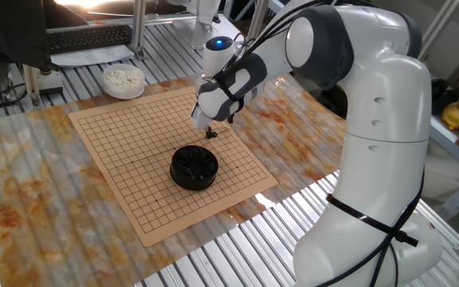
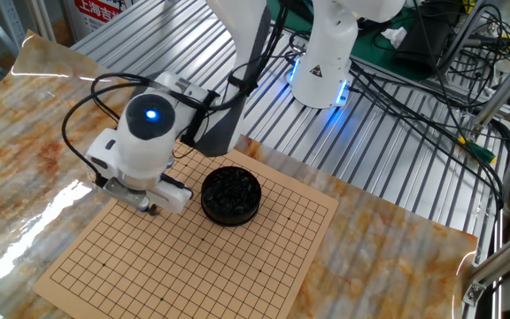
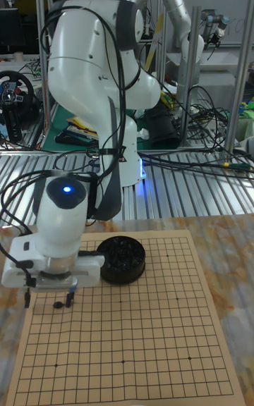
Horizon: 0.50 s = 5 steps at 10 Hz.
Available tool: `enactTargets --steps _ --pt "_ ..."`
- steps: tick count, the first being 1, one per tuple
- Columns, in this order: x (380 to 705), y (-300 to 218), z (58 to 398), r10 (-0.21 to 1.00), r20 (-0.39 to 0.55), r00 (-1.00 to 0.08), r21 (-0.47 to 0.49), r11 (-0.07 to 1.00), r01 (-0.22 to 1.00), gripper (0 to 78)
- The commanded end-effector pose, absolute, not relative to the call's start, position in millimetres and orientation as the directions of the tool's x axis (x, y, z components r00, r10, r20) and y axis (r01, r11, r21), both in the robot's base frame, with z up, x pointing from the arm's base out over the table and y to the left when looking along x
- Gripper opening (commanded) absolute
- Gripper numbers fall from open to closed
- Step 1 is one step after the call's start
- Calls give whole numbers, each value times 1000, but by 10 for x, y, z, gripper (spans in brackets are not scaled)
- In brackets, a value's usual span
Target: Play the first move as black on the 3-4 point in the upper right corner of the Go board
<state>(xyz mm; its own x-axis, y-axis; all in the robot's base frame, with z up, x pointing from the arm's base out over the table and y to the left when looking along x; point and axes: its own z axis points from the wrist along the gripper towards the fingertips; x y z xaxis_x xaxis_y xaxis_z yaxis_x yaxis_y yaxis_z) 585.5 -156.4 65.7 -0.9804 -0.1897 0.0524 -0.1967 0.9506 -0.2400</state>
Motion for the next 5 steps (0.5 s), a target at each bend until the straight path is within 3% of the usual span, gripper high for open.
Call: enactTargets --steps 1,3,5 --pt "5928 -1619 709 -211 78 -974 -182 958 -222 775" --pt "5991 -1678 763 -218 100 -971 -123 965 -230 775" --pt "6025 -1714 787 -218 101 -971 -121 966 -230 775"
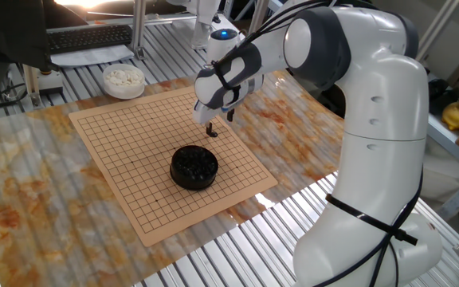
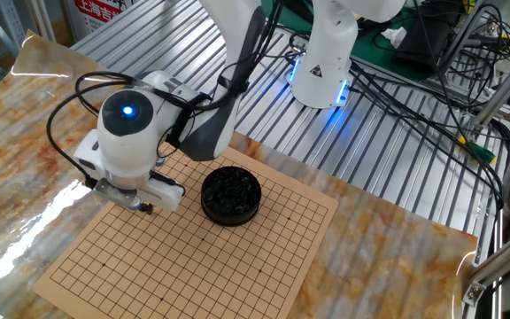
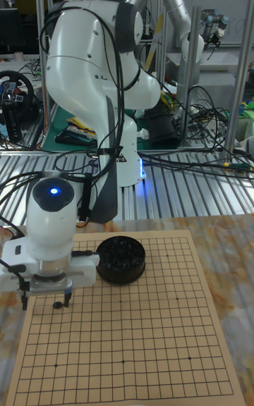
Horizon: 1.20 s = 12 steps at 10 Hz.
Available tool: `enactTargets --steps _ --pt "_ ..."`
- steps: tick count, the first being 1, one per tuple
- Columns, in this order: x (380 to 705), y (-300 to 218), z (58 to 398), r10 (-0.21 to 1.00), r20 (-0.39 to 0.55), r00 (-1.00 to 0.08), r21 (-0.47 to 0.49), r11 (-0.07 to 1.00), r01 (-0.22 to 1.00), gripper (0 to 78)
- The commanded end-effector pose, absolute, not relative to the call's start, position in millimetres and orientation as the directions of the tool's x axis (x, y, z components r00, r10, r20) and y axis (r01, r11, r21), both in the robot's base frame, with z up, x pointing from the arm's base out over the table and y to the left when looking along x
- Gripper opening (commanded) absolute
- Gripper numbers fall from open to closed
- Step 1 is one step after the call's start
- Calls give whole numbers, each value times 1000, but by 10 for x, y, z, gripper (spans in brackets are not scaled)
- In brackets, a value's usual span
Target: Play the first move as black on the 3-4 point in the upper right corner of the Go board
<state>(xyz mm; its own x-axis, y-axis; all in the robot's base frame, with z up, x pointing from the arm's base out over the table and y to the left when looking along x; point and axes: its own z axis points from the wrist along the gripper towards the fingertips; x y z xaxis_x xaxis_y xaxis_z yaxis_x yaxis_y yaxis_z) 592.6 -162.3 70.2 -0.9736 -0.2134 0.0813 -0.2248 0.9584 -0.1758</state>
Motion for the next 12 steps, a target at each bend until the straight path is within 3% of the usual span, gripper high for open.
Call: enactTargets --steps 1,12 --pt "6025 -1714 783 -221 101 -970 -120 965 -233 775" --pt "6015 -1712 722 -229 100 -968 -104 965 -239 775"
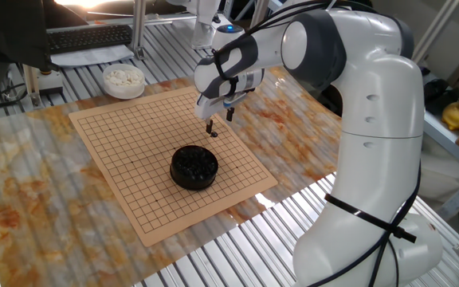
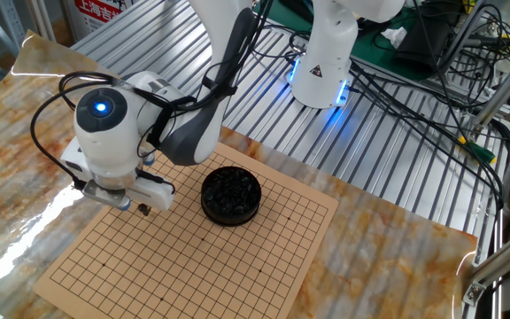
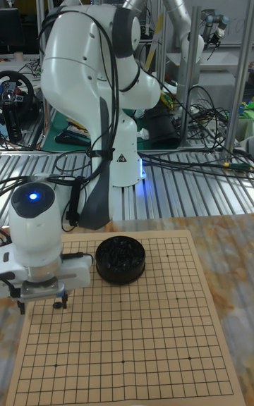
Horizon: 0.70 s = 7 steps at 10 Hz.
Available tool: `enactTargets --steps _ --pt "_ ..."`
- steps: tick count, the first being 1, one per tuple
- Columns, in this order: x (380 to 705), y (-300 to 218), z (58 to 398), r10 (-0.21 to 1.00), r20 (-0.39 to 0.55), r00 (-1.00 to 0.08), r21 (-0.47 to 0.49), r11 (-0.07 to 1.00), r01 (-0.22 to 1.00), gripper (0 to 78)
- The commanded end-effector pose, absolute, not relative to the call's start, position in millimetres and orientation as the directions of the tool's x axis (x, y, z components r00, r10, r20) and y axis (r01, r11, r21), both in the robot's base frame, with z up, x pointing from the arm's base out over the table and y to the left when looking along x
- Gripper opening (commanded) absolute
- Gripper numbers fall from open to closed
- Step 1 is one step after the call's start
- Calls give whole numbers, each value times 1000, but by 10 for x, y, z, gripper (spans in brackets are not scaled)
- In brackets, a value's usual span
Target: Play the first move as black on the 3-4 point in the upper right corner of the Go board
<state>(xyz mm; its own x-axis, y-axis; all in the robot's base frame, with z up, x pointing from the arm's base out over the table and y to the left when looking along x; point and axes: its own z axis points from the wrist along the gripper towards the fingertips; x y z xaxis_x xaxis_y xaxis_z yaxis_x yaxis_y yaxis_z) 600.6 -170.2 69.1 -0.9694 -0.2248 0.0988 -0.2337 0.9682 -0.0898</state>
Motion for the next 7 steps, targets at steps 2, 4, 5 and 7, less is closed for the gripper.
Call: enactTargets --steps 2,4,5,7 --pt "5997 -1722 725 -229 106 -968 -100 966 -239 775" --pt "5954 -1735 727 -228 108 -968 -104 965 -239 775" --pt "5938 -1737 717 -228 109 -968 -107 965 -239 775" --pt "5919 -1725 702 -228 107 -968 -110 965 -239 775"
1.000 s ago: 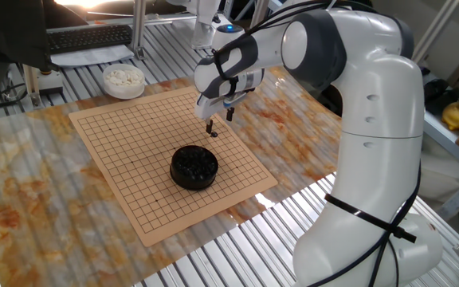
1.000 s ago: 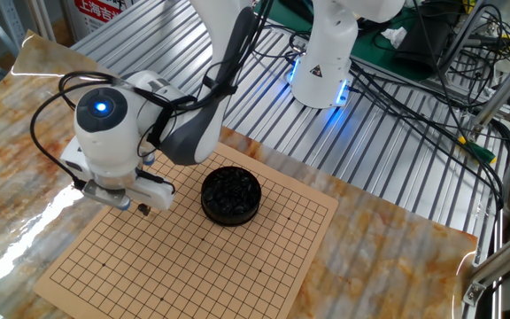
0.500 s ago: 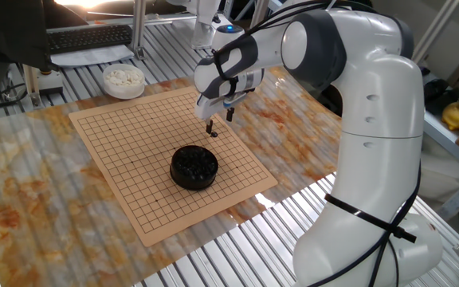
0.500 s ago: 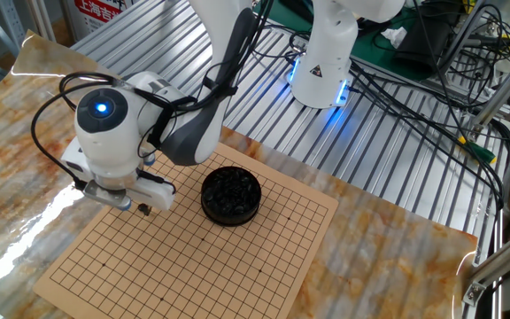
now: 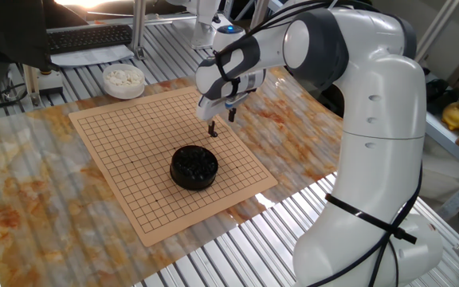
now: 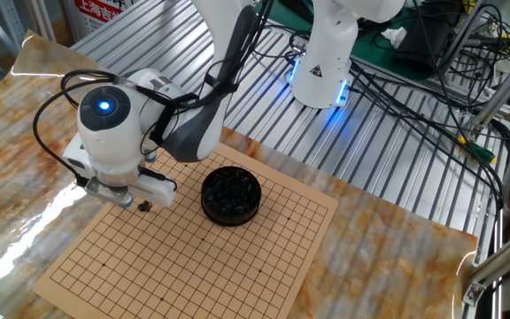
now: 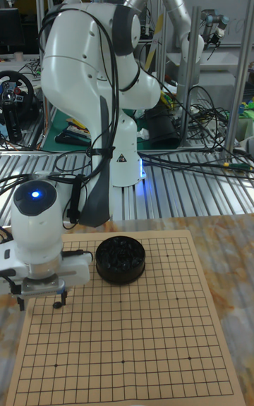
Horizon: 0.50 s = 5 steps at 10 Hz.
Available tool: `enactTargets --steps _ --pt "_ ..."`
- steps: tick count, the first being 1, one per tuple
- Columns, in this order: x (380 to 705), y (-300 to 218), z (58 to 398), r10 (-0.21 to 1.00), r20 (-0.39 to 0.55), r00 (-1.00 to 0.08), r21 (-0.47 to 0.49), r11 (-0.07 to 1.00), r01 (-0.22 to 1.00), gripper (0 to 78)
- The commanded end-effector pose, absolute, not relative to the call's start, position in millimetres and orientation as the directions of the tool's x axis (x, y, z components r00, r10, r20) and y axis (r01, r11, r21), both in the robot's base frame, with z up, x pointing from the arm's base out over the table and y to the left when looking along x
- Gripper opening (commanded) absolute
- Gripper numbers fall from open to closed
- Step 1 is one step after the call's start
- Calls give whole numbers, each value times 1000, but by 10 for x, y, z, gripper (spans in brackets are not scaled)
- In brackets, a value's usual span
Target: Play the first move as black on the 3-4 point in the upper right corner of the Go board
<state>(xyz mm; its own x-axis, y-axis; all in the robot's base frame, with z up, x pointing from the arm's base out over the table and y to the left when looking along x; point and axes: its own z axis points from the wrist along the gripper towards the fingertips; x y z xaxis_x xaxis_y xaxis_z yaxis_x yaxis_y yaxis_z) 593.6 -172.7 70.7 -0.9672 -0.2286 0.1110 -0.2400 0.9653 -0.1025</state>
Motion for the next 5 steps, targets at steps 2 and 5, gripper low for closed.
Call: enactTargets --steps 2,5 --pt "5920 -1726 703 -228 104 -968 -115 964 -239 775" --pt "5924 -1726 675 -227 102 -968 -120 964 -239 775"
